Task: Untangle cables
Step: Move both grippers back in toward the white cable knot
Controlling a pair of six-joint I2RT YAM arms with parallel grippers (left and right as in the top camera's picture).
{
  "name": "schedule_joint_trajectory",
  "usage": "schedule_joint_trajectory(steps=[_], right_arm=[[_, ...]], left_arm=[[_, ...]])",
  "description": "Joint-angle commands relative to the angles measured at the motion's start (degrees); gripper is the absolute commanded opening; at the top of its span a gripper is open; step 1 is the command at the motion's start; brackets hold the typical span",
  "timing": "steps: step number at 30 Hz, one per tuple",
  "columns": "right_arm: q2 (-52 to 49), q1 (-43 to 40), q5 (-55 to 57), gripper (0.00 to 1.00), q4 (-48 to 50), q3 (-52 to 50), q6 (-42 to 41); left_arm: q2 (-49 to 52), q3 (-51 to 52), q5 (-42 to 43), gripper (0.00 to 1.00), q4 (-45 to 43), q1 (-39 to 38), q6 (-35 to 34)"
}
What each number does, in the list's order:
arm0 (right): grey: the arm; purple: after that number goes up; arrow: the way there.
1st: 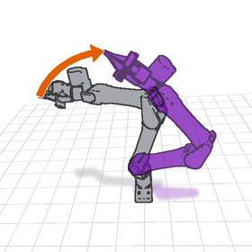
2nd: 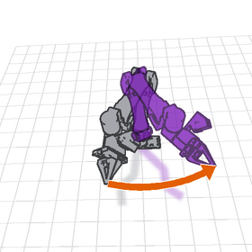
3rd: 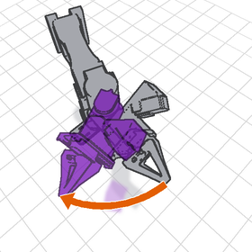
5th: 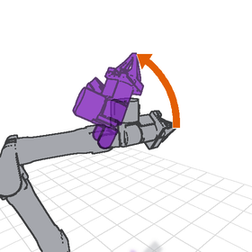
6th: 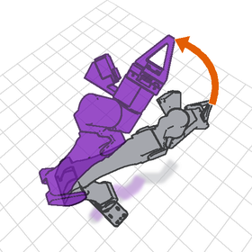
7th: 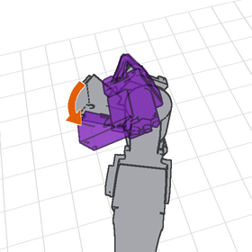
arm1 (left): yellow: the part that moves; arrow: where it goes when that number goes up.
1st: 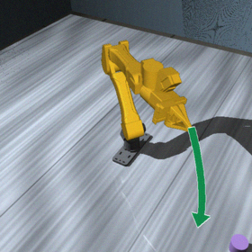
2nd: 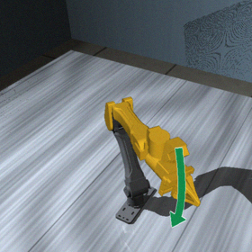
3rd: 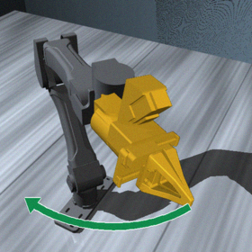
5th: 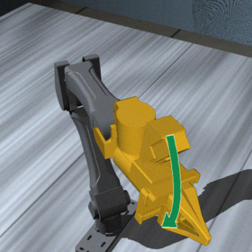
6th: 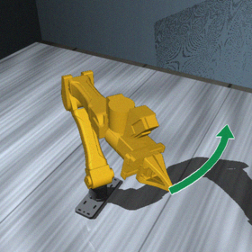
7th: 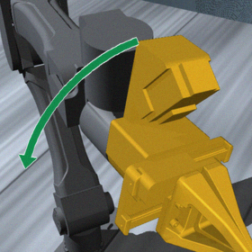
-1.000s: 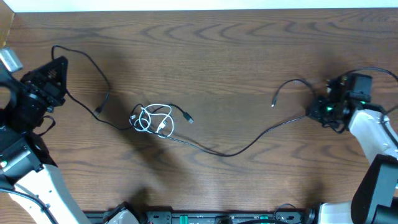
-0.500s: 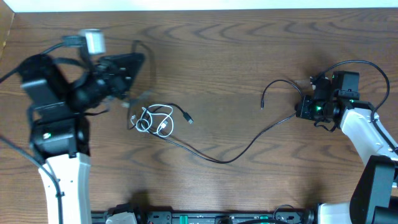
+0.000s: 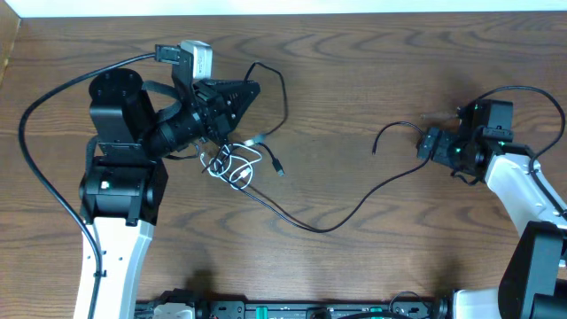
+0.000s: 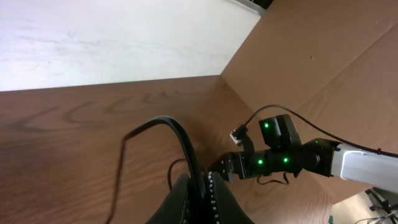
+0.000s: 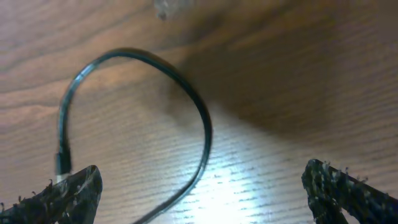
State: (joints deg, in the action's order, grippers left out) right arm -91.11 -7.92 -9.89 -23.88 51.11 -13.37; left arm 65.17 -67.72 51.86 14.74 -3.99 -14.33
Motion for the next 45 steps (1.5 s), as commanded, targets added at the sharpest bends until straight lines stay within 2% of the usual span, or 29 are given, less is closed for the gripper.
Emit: schedule_joint_trajectory(steps=[1, 5, 8, 11, 15, 17, 20, 30, 33, 38, 41, 45], right_arm=[[0.9, 1.03, -9.05, 0.99, 1.4, 4.13, 4.15], [0.9, 4.09, -23.58, 0.99, 1.57, 6.84, 12.31], [0.9, 7.87, -28.87, 0.99, 1.27, 7.06, 14.45], [0.87, 12.7, -29.44, 0.99, 0.81, 7.04, 14.29], [0.7, 20.41, -29.73, 0.99, 2.8, 6.99, 13.51], [0.11, 23.87, -29.46, 0.99, 5.53, 6.91, 12.15], [-1.79, 27.3, -28.83, 0.99, 10.38, 6.91, 6.86], [-9.92, 34.73, -26.03, 0.99, 19.28, 6.91, -2.78], [-11.89, 36.46, -25.99, 0.99, 20.55, 6.91, -3.37], [-13.86, 39.54, -24.11, 0.99, 22.29, 6.91, -4.7], [-13.88, 40.96, -23.61, 0.99, 23.63, 6.91, -5.16], [-13.92, 43.82, -18.99, 0.99, 24.85, 6.91, -8.0]], left_arm=[[-0.09, 0.11, -0.74, 0.08, -0.44, -0.33, 0.94], [-0.07, 0.11, -1.68, 0.08, -0.46, -0.33, 0.98], [-0.07, 0.11, -2.01, 0.08, -0.94, -0.33, 0.94], [-0.07, 0.11, -1.95, 0.08, -1.64, -0.35, -0.2], [-0.07, 0.11, 1.51, 0.08, -4.9, -0.33, -7.21], [-0.07, -0.02, 2.34, 0.08, -6.19, -0.33, -11.04], [-0.11, -0.5, 2.99, 0.08, -7.58, -0.33, -12.81], [-0.11, -2.12, 1.03, 0.08, -6.01, -0.33, -10.71], [-0.13, -2.12, -2.16, 0.08, -1.75, -0.33, -7.28], [-0.13, -2.23, -13.94, 0.08, 9.84, -0.33, -0.22], [-0.13, -2.62, -18.71, 0.08, 13.46, -0.33, 0.42], [-0.24, -5.31, -19.76, 0.08, 15.76, -0.33, 0.35]])
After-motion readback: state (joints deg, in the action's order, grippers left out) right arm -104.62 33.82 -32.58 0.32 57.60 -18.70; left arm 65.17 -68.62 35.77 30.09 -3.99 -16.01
